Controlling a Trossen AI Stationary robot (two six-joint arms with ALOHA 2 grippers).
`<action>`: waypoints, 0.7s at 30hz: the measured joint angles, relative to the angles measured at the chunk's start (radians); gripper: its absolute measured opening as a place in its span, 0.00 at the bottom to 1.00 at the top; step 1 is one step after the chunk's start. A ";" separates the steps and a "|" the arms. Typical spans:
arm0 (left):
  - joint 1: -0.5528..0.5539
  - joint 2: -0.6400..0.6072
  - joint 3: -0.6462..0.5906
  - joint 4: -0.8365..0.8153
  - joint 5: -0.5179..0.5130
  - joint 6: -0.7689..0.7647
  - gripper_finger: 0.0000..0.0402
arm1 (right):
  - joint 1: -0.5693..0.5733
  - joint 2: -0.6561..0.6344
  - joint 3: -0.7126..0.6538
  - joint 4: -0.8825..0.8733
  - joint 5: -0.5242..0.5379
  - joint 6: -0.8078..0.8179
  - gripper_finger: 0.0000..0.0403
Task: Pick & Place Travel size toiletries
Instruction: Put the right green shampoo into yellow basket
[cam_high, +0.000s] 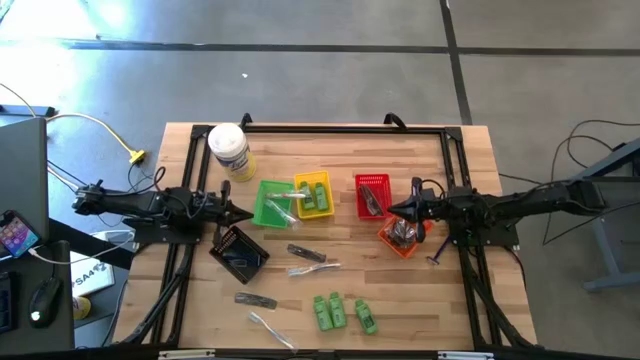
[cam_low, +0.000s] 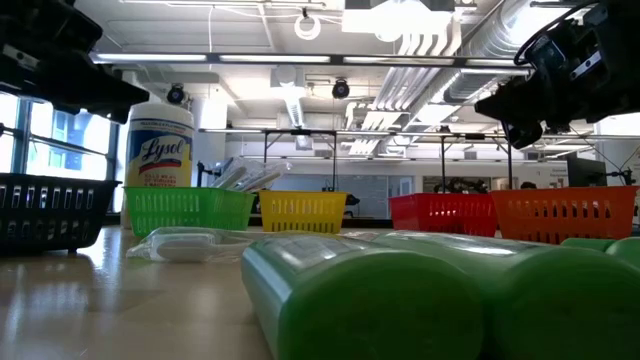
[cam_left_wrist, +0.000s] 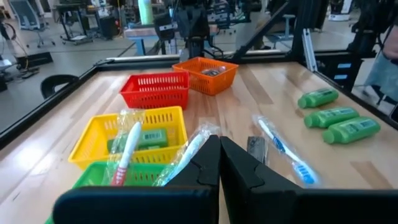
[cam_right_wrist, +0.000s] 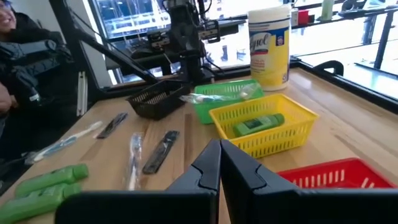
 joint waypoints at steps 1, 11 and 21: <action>0.000 -0.001 0.000 0.000 0.000 0.000 0.00 | 0.001 0.004 0.000 0.005 -0.001 0.000 0.01; 0.000 -0.001 0.000 0.002 -0.002 0.002 0.00 | 0.001 0.038 0.000 0.086 -0.011 0.043 0.01; 0.000 -0.003 0.001 0.015 -0.224 -0.145 0.00 | 0.001 0.047 0.000 0.150 -0.114 0.079 0.01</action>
